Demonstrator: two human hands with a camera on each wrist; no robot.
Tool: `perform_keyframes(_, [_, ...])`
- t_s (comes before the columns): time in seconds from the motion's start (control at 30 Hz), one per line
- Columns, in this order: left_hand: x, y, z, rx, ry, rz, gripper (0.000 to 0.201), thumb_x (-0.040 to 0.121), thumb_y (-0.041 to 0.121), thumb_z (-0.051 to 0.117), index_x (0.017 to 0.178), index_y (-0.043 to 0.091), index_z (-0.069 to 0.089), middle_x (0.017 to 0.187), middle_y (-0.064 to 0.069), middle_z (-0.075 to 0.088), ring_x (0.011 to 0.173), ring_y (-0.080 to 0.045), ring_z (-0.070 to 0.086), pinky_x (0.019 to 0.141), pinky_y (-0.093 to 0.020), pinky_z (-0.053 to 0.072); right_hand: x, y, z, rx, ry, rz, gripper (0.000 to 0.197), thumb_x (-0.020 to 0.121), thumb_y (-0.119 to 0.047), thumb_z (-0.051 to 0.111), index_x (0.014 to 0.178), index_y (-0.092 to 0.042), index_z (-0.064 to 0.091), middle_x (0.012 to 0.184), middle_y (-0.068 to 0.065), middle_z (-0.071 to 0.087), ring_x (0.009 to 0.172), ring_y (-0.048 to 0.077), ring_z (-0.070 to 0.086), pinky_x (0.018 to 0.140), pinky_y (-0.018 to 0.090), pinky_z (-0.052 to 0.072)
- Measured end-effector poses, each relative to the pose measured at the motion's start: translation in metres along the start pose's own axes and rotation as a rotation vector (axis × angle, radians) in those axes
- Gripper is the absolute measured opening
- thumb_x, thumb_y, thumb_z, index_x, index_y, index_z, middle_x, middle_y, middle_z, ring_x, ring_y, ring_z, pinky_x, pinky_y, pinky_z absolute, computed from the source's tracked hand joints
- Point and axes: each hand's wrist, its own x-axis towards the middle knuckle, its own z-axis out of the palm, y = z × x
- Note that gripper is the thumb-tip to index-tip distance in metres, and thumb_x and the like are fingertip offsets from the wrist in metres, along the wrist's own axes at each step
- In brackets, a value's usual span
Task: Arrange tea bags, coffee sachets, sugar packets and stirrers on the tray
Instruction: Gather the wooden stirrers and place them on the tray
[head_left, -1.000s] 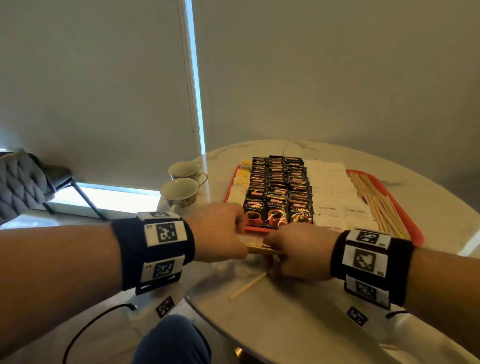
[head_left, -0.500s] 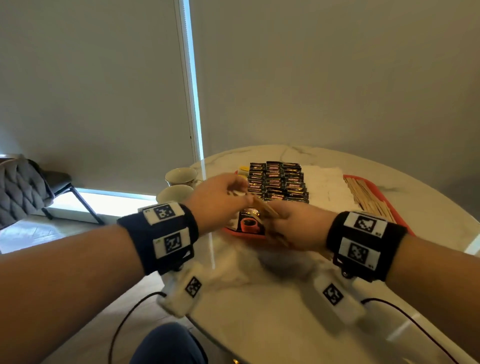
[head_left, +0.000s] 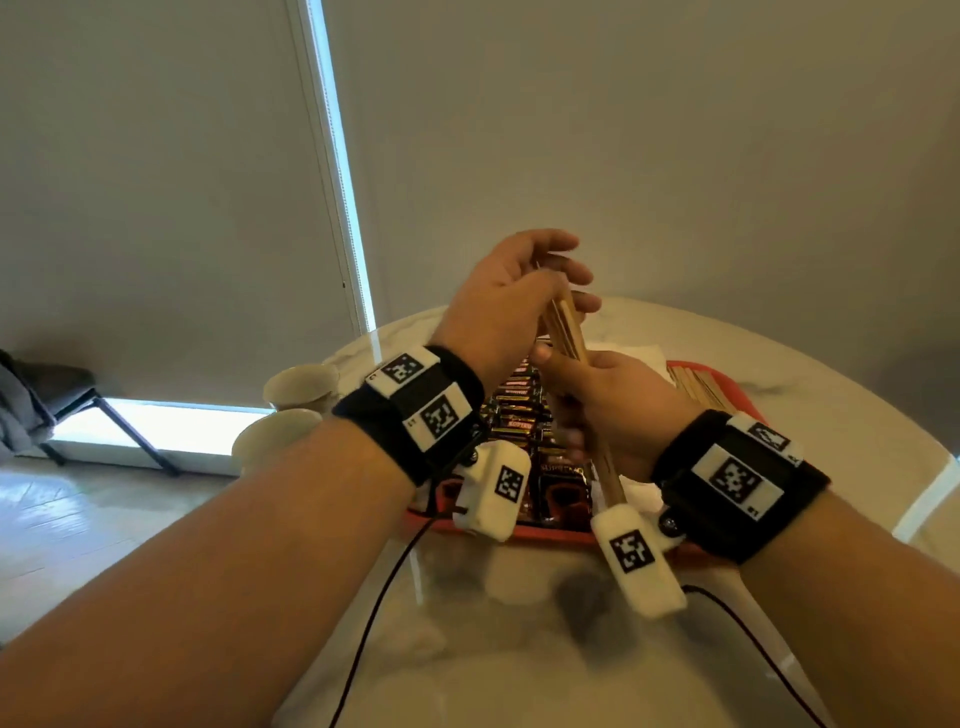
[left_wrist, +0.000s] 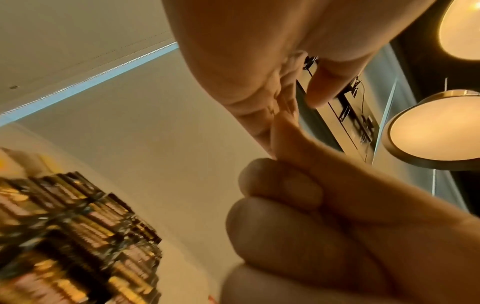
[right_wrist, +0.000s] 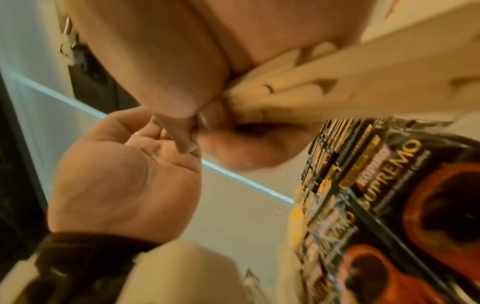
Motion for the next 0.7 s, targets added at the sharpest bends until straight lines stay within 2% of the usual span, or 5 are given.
perform_keyframes(0.17, [0.027, -0.014, 0.006, 0.165, -0.112, 0.107, 0.025, 0.105, 0.005, 0.052, 0.122, 0.008, 0.070, 0.108, -0.008, 0.077, 0.105, -0.020, 0.075, 0.095, -0.040, 0.061, 0.022, -0.009, -0.026, 0.067, -0.046, 0.034, 0.035, 0.101, -0.041, 0.056, 0.076, -0.018, 0.046, 0.058, -0.002, 0.039, 0.044, 0.013, 0.028, 0.043, 0.023, 0.025])
perform_keyframes(0.27, [0.042, -0.020, 0.007, 0.078, -0.080, 0.118, 0.026, 0.107, 0.021, 0.055, 0.125, 0.013, 0.071, 0.119, -0.003, 0.076, 0.110, -0.018, 0.073, 0.086, -0.031, 0.060, 0.036, -0.017, -0.037, 0.132, -0.078, 0.016, 0.042, 0.098, -0.048, 0.056, 0.069, -0.021, 0.044, 0.057, -0.001, 0.036, 0.042, 0.012, 0.025, 0.041, 0.021, 0.021])
perform_keyframes(0.43, [0.053, -0.045, 0.010, -0.485, -0.067, -0.308, 0.055, 0.108, 0.052, 0.041, 0.131, 0.007, 0.064, 0.122, -0.016, 0.074, 0.108, -0.030, 0.072, 0.089, -0.044, 0.059, 0.052, -0.038, -0.056, 0.433, -0.092, -0.279, 0.055, 0.100, -0.052, 0.050, 0.057, -0.022, 0.034, 0.052, -0.001, 0.022, 0.042, 0.015, 0.016, 0.043, 0.026, 0.016])
perform_keyframes(0.53, [0.056, -0.063, 0.014, -0.543, -0.195, -0.521, 0.077, 0.104, 0.068, 0.034, 0.133, 0.003, 0.063, 0.134, -0.026, 0.067, 0.114, -0.037, 0.066, 0.107, -0.055, 0.047, 0.060, -0.037, -0.065, 0.563, -0.049, -0.464, 0.055, 0.101, -0.049, 0.047, 0.056, -0.020, 0.032, 0.052, -0.001, 0.022, 0.044, 0.016, 0.019, 0.045, 0.027, 0.024])
perform_keyframes(0.7, [0.053, -0.076, 0.028, -0.648, -0.310, -0.690, 0.096, 0.097, 0.080, 0.031, 0.144, 0.000, 0.057, 0.115, -0.018, 0.070, 0.110, -0.035, 0.067, 0.115, -0.059, 0.041, 0.067, -0.029, -0.067, 0.626, 0.027, -0.603, 0.055, 0.098, -0.050, 0.044, 0.055, -0.019, 0.026, 0.049, -0.001, 0.023, 0.043, 0.016, 0.020, 0.047, 0.029, 0.026])
